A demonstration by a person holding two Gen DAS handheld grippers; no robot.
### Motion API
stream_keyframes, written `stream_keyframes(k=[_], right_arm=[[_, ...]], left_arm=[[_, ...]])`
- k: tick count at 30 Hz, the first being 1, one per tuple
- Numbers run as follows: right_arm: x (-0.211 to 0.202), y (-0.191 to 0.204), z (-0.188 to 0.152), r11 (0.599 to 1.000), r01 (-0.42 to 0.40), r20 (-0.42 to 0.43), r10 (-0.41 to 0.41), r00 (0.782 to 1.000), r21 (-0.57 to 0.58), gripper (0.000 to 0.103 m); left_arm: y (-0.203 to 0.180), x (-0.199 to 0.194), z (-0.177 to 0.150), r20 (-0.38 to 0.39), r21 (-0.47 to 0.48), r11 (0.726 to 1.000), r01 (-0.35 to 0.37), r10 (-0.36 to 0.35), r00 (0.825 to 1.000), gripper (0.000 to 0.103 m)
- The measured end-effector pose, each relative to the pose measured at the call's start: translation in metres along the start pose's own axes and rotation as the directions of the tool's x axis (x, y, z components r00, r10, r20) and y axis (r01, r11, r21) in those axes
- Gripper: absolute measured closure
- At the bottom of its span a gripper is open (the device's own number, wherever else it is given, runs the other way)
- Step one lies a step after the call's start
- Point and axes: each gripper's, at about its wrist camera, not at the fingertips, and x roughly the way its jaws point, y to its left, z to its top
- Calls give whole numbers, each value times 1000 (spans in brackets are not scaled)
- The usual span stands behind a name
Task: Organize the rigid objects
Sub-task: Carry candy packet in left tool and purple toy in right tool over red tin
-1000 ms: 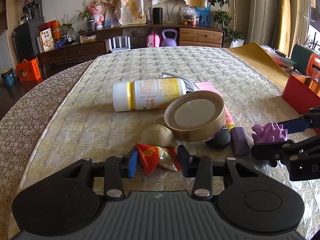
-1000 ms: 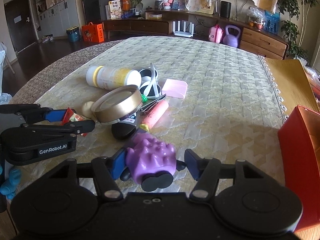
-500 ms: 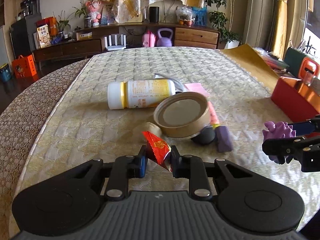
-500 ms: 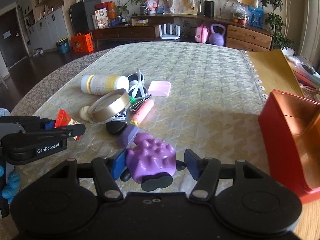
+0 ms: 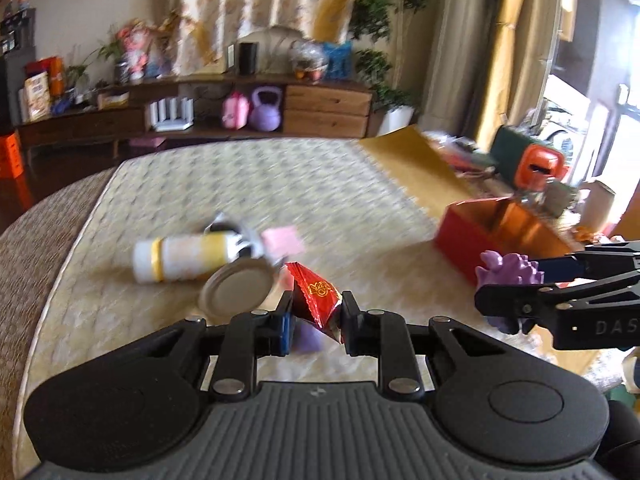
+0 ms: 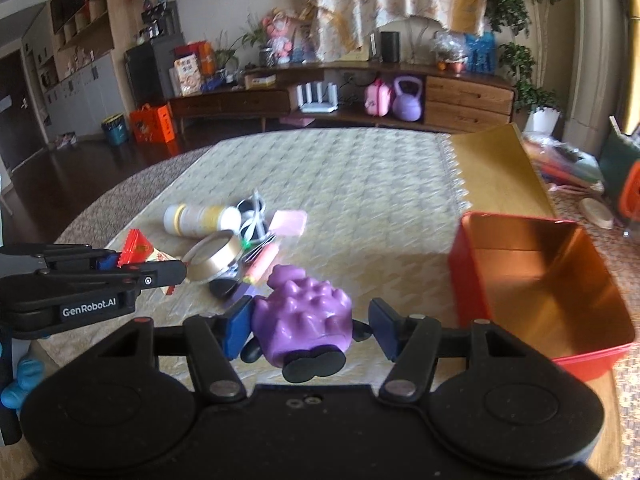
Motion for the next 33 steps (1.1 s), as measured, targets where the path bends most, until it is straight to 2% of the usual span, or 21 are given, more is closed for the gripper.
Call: stream_keyframes(k=[6,13,19,27,33], right_arm=[[-19,-29,9,998,51,38,-53,998,32,41],[-30,-72,16,990,120,67,-125,990,69,41],[-31,-106,15,983,162,74,-169,983,82,41],[-20,-147,9,973,212,53,-217,975,89,41],[1,-168,2,969,243,14,-244,970,48,41]], left_arm=[[-34,1,21,12,41,997,71,-71,997,80],[-77,23,49,5,94,987,130,-131,991,80],[-115,55,72,-34,123,976,178,-176,984,80],[-163,110,95,-108,140,958,251,-238,965,80],[-194,166,102,-188,153,952,266,-236,953,80]])
